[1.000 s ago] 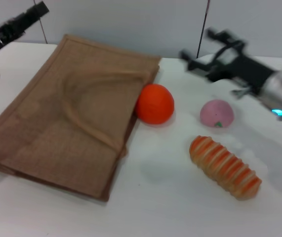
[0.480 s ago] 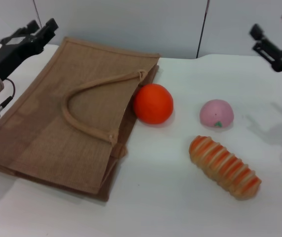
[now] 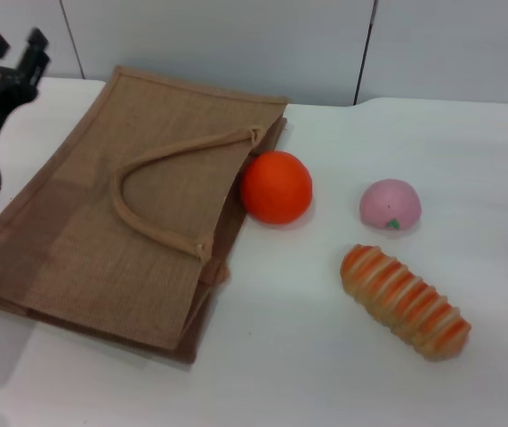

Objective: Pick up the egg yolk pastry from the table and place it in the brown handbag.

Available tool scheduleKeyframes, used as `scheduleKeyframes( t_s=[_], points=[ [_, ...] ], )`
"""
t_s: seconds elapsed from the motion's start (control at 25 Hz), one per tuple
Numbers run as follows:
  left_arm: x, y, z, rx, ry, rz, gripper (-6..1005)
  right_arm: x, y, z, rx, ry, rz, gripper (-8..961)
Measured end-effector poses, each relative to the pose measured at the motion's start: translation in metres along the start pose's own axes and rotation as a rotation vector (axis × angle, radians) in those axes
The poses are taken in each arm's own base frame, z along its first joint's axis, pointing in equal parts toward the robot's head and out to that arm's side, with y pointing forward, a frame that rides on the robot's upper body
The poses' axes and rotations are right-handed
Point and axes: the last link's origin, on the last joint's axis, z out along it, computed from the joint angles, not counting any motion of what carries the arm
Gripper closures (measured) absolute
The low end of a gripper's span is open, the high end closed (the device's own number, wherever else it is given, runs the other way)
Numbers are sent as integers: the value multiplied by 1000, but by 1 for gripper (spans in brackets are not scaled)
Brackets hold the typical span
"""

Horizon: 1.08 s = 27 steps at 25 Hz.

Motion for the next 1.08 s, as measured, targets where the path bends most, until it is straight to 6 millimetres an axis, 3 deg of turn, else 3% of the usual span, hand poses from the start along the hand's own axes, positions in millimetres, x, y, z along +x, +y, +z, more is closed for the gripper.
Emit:
scheduleKeyframes(
  t_s=[0.32, 1.08],
  points=[
    [23, 5, -29, -73, 195, -13, 388, 0, -5, -9, 43, -6, 12, 60],
    [22, 5, -31, -55, 208, -44, 389, -7, -7, -18, 48, -55, 9, 60]
  ],
)
